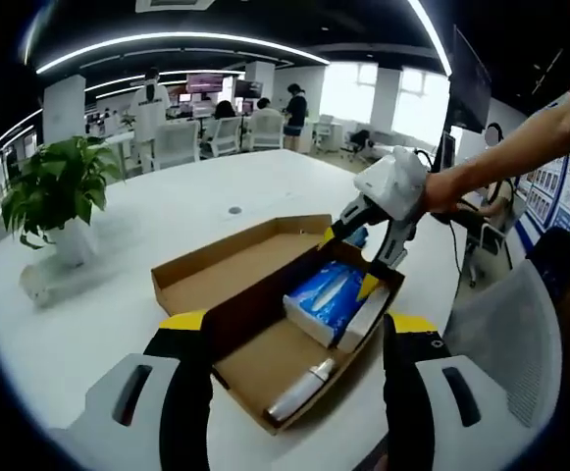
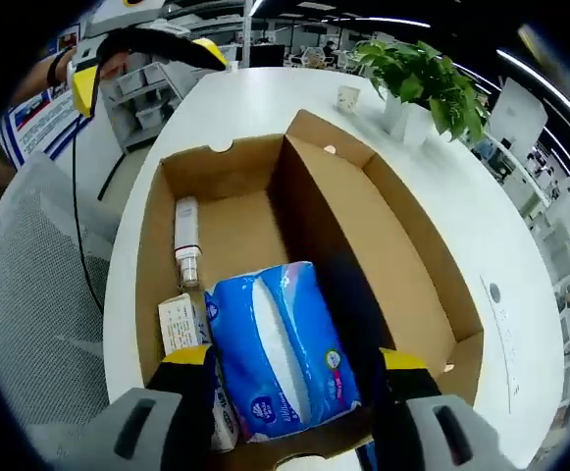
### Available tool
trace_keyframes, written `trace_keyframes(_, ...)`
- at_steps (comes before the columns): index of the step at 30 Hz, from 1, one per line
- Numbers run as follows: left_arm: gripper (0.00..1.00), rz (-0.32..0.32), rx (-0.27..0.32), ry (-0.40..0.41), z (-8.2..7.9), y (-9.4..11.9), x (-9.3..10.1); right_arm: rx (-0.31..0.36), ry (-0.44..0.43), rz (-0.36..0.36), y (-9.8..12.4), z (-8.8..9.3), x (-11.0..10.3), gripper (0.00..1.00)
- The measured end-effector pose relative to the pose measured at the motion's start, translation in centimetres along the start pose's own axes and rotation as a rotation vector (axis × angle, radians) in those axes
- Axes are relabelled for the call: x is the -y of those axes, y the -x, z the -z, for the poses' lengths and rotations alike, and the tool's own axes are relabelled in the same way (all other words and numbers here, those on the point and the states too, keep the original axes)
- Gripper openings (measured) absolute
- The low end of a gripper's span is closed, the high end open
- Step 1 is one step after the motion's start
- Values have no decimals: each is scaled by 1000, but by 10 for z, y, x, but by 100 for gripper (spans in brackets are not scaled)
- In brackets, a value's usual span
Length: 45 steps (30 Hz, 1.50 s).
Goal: Operate the shoe box by opening the lid, removing the specified soft item, and placing it in the target area until the item is outside and the box remains undamaged.
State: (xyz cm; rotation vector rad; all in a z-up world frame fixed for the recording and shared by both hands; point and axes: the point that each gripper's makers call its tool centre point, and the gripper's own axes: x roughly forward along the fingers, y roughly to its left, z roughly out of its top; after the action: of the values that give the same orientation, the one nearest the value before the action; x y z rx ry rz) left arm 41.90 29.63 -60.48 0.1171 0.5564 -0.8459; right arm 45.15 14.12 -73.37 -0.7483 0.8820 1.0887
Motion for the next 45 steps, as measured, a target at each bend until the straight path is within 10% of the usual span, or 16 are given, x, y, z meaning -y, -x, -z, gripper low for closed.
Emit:
trace_keyframes(28,69,5,-55,3,20,-10,1,-160,209,-63,-36,29,-3,62)
trace_keyframes(45,68,18,-120,-35,34,-21,-5,-47,214,-73,-60,-32,-25,54)
